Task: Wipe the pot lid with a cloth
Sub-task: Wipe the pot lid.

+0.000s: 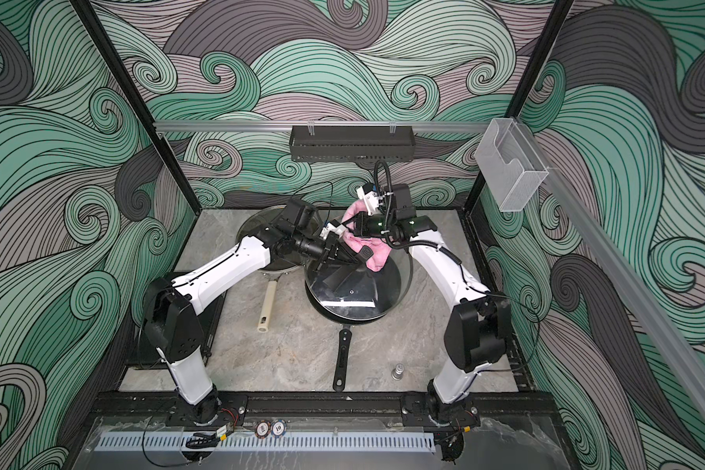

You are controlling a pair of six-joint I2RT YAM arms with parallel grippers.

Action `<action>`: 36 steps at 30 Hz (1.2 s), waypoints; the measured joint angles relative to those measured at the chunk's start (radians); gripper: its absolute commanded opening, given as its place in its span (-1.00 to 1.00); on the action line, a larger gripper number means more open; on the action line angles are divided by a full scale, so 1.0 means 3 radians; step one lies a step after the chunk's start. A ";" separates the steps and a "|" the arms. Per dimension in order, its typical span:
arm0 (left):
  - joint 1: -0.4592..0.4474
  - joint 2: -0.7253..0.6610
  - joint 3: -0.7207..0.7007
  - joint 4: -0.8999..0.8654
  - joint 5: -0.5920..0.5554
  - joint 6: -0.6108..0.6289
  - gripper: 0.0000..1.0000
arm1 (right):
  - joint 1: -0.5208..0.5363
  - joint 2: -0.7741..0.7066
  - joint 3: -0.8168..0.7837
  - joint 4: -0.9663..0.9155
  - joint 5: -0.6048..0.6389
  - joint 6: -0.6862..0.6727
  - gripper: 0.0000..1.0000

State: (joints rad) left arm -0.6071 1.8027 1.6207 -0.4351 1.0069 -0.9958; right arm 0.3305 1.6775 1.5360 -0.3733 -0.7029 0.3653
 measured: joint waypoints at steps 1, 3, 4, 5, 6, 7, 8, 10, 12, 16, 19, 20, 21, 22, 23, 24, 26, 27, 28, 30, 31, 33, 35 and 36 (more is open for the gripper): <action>0.0001 0.0000 0.0000 0.0011 0.0000 -0.0001 -1.00 | 0.0000 -0.0005 -0.0009 0.0032 0.0004 0.0006 -1.00; 0.0009 0.0001 0.0000 0.0029 0.0000 -0.0009 -1.00 | 0.0000 -0.0006 -0.0019 0.0064 0.0028 0.0009 -1.00; 0.0009 0.0001 0.0000 0.0033 -0.0003 -0.0014 -1.00 | 0.0001 -0.0006 -0.0019 0.0060 0.0051 0.0009 -1.00; 0.0009 0.0004 0.0000 0.0036 -0.0004 -0.0022 -1.00 | 0.0001 -0.0006 -0.0019 0.0053 0.0069 0.0009 -1.00; 0.0009 0.0005 0.0000 0.0039 -0.0003 -0.0028 -1.00 | 0.0001 -0.0006 -0.0017 0.0042 0.0081 0.0010 -1.00; 0.0009 0.0008 0.0000 0.0047 -0.0004 -0.0034 -1.00 | 0.0000 -0.0006 -0.0013 0.0032 0.0097 0.0015 -1.00; 0.0009 0.0008 0.0000 0.0056 -0.0004 -0.0038 -1.00 | -0.0004 -0.0005 -0.0005 0.0018 0.0108 0.0020 -1.00; 0.0017 0.0009 0.0000 0.0093 -0.0003 -0.0053 -1.00 | -0.0025 0.0001 0.0028 -0.0028 0.0131 0.0020 -1.00; 0.0039 0.0009 0.0000 0.0137 0.0001 -0.0069 -1.00 | -0.0058 0.0024 0.0098 -0.0090 0.0170 0.0020 -1.00; 0.0172 0.0009 -0.0011 0.0238 -0.0020 -0.0158 -1.00 | -0.0183 0.0029 0.0165 -0.0210 0.0357 0.0033 -1.00; 0.0270 0.0006 -0.0123 0.0500 -0.0108 -0.0312 -1.00 | -0.0285 -0.0037 0.0080 -0.0243 0.0533 0.0043 -1.00; 0.0287 0.0006 -0.0174 0.0610 -0.0175 -0.0381 -1.00 | -0.0315 -0.0088 0.0009 -0.0263 0.0603 0.0045 -1.00; 0.0310 0.0006 -0.0215 0.0697 -0.0243 -0.0439 -1.00 | -0.0340 -0.0145 -0.0070 -0.0300 0.0668 0.0048 -1.00; 0.0324 0.0006 -0.0259 0.0795 -0.0312 -0.0509 -1.00 | -0.0356 -0.0206 -0.0150 -0.0327 0.0724 0.0061 -1.00; 0.0337 0.0003 -0.0331 0.0952 -0.0398 -0.0631 -1.00 | -0.0364 -0.0281 -0.0251 -0.0343 0.0771 0.0090 -1.00; 0.0338 -0.0004 -0.0418 0.1143 -0.0493 -0.0735 -1.00 | -0.0367 -0.0364 -0.0357 -0.0359 0.0791 0.0127 -1.00; 0.0319 -0.0006 -0.0535 0.1400 -0.0661 -0.0904 -1.00 | -0.0361 -0.0516 -0.0553 -0.0333 0.0771 0.0192 -1.00; 0.0301 -0.0006 -0.0570 0.1478 -0.0764 -0.0988 -1.00 | -0.0343 -0.0600 -0.0660 -0.0303 0.0762 0.0231 -1.00; 0.0281 -0.0006 -0.0594 0.1532 -0.0852 -0.1055 -1.00 | -0.0319 -0.0678 -0.0758 -0.0261 0.0753 0.0271 -1.00; 0.0217 -0.0006 -0.0636 0.1691 -0.1041 -0.1228 -1.00 | -0.0225 -0.0853 -0.0977 -0.0144 0.0731 0.0373 -1.00; 0.0186 -0.0006 -0.0661 0.1779 -0.1132 -0.1301 -1.00 | -0.0175 -0.0916 -0.1053 -0.0083 0.0716 0.0417 -1.00; 0.0083 -0.0008 -0.0743 0.2009 -0.1387 -0.1513 -1.00 | -0.0052 -0.1053 -0.1241 0.0106 0.0678 0.0551 -1.00; -0.0025 -0.0008 -0.0811 0.2160 -0.1644 -0.1692 -1.00 | 0.0055 -0.1153 -0.1399 0.0263 0.0676 0.0664 -1.00; -0.0079 -0.0008 -0.0841 0.2214 -0.1778 -0.1785 -1.00 | 0.0085 -0.1191 -0.1469 0.0289 0.0696 0.0725 -1.00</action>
State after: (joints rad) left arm -0.6308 1.8004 1.3685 0.2291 0.4736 -1.5314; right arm 0.3561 1.3201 1.0954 -0.2867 -0.4942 0.5827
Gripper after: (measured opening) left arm 0.081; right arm 0.049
